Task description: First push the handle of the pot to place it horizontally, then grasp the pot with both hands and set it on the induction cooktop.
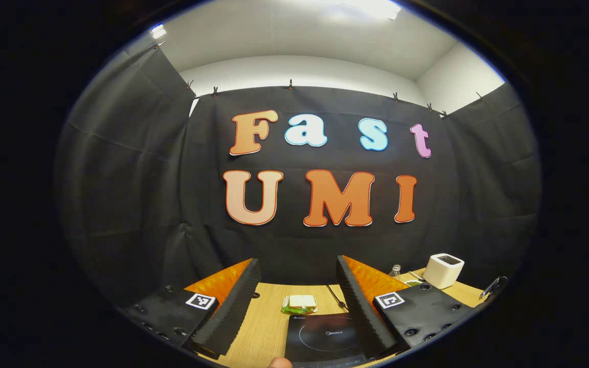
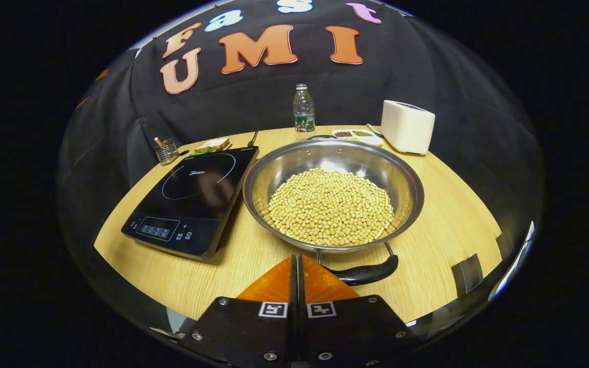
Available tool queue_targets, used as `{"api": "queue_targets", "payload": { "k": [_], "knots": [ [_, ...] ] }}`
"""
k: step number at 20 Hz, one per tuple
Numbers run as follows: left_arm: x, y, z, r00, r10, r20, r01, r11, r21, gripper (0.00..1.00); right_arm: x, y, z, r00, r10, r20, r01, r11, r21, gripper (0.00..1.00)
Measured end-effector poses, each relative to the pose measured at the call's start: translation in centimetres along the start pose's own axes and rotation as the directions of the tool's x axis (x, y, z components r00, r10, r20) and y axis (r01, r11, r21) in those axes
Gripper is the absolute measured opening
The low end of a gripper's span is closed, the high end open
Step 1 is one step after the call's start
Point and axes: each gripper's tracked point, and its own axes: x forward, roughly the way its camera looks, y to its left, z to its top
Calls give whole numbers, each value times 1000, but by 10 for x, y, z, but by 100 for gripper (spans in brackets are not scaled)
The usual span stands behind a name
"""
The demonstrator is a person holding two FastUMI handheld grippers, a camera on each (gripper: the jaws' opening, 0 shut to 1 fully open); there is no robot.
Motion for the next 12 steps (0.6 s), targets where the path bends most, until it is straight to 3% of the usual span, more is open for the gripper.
{"api": "queue_targets", "payload": {
  "k": [12],
  "knots": [
    [0,5,4,1000,16,5,-16,1000,16,99,0,-53,5,995,-100,-9,100,992,72,0]
  ]
}}
